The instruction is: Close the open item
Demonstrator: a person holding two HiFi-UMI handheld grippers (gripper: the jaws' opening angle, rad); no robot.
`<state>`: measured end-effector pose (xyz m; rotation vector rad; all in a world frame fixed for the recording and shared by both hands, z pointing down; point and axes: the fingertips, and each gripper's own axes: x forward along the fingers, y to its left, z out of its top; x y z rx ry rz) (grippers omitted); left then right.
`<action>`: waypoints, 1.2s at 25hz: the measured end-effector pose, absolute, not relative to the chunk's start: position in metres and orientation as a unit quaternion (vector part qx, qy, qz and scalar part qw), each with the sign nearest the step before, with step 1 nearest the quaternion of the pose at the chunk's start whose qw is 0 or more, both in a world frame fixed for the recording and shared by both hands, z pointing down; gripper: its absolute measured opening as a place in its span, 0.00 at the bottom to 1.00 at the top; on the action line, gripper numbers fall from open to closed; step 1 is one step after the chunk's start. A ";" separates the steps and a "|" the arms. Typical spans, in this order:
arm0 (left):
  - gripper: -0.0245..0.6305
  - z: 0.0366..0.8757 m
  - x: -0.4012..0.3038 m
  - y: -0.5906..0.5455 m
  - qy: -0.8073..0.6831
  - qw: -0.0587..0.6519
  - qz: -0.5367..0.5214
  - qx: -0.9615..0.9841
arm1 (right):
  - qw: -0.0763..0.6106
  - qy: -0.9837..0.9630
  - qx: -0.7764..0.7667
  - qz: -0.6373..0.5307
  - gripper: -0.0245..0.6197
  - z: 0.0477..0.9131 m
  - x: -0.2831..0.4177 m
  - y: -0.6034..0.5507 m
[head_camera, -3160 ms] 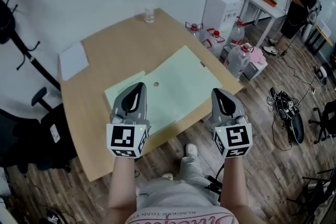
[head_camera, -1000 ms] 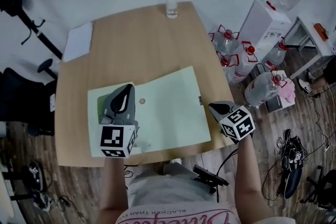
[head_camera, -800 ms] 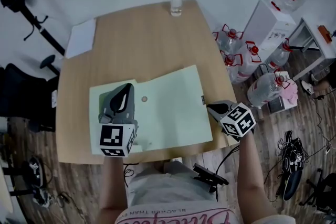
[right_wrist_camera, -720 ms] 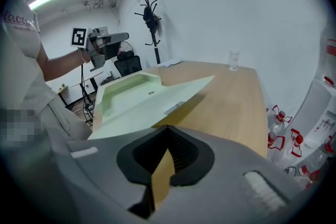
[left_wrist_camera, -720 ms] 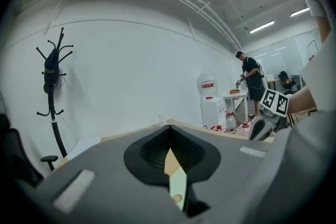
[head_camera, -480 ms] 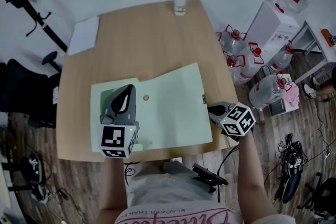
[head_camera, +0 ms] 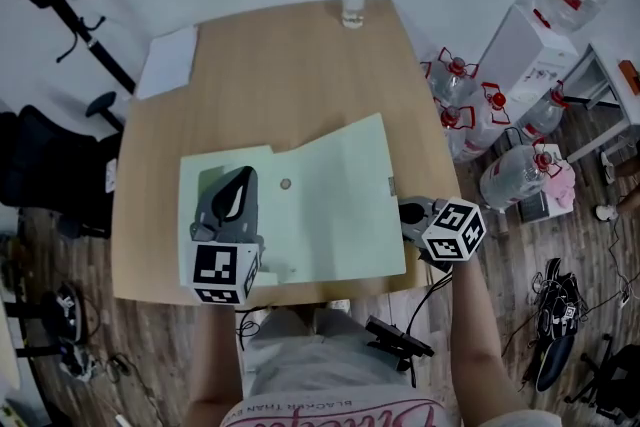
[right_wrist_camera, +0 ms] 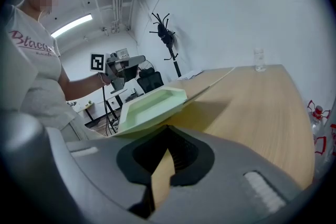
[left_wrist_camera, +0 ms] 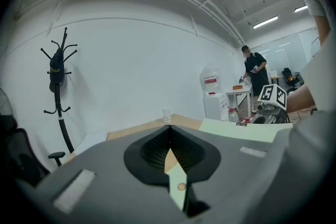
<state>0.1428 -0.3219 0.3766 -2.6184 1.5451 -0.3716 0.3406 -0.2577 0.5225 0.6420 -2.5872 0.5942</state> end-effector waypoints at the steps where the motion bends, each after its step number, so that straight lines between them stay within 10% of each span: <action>1: 0.06 0.377 0.141 -0.322 0.505 0.038 -0.122 -0.854 | 0.203 -0.928 0.227 0.213 0.04 0.522 0.338 -0.257; 30: 0.06 0.373 0.036 -0.321 0.528 0.028 -0.123 -0.840 | 0.142 -0.943 0.185 0.235 0.04 0.494 0.232 -0.267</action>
